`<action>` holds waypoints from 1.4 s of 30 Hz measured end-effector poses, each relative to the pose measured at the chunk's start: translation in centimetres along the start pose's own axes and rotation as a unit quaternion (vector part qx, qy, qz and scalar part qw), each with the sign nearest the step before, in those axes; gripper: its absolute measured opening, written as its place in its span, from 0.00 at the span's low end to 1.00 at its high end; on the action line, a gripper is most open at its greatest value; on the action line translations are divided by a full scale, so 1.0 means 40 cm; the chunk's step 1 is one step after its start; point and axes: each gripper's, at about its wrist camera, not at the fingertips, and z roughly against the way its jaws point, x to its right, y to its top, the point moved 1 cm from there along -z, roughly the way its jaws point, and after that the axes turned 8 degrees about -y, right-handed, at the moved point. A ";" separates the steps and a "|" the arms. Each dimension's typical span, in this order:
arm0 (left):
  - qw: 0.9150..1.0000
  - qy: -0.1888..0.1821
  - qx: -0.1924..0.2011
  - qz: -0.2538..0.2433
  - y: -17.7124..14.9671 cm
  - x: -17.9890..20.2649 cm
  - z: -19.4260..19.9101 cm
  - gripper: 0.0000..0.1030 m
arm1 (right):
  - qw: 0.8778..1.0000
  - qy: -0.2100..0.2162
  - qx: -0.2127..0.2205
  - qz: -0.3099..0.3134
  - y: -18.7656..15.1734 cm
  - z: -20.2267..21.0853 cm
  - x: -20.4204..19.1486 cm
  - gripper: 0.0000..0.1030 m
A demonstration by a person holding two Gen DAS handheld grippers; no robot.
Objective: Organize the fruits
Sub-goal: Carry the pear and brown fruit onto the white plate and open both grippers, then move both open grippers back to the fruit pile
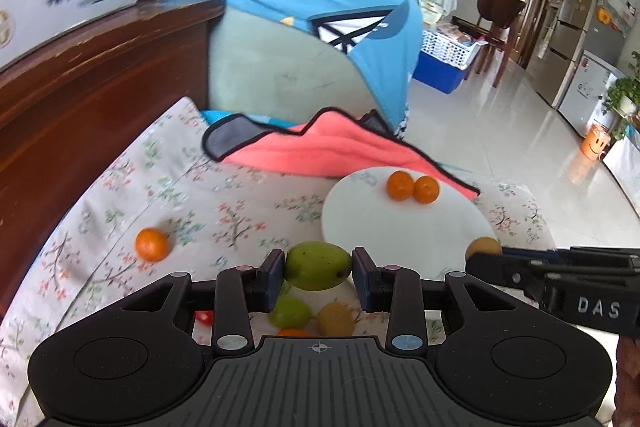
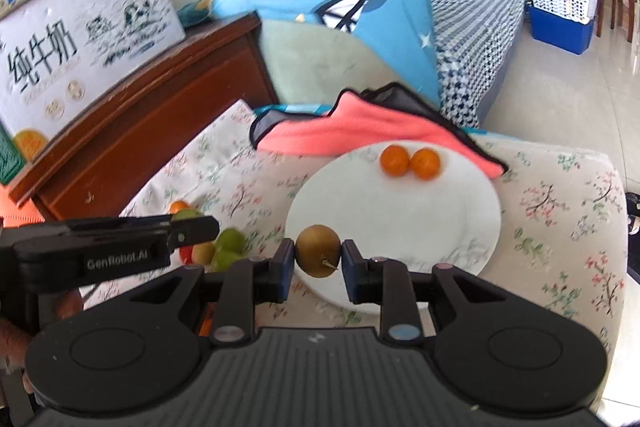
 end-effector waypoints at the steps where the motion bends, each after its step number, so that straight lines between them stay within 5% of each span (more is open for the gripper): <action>1: 1.000 -0.003 0.000 -0.003 0.004 0.006 -0.005 0.33 | 1.000 -0.002 0.002 -0.004 0.006 -0.001 0.009 0.25; 12: 0.999 -0.024 -0.037 -0.022 0.016 0.046 -0.099 0.33 | 0.993 -0.016 -0.032 -0.115 0.036 -0.074 0.135 0.25; 33: 0.997 -0.030 -0.071 -0.019 0.001 0.091 -0.205 0.35 | 0.982 -0.042 -0.072 -0.168 0.010 -0.158 0.178 0.28; 42: 0.998 -0.004 -0.051 -0.023 0.024 0.074 -0.164 0.62 | 0.983 -0.033 -0.061 -0.171 0.019 -0.144 0.177 0.28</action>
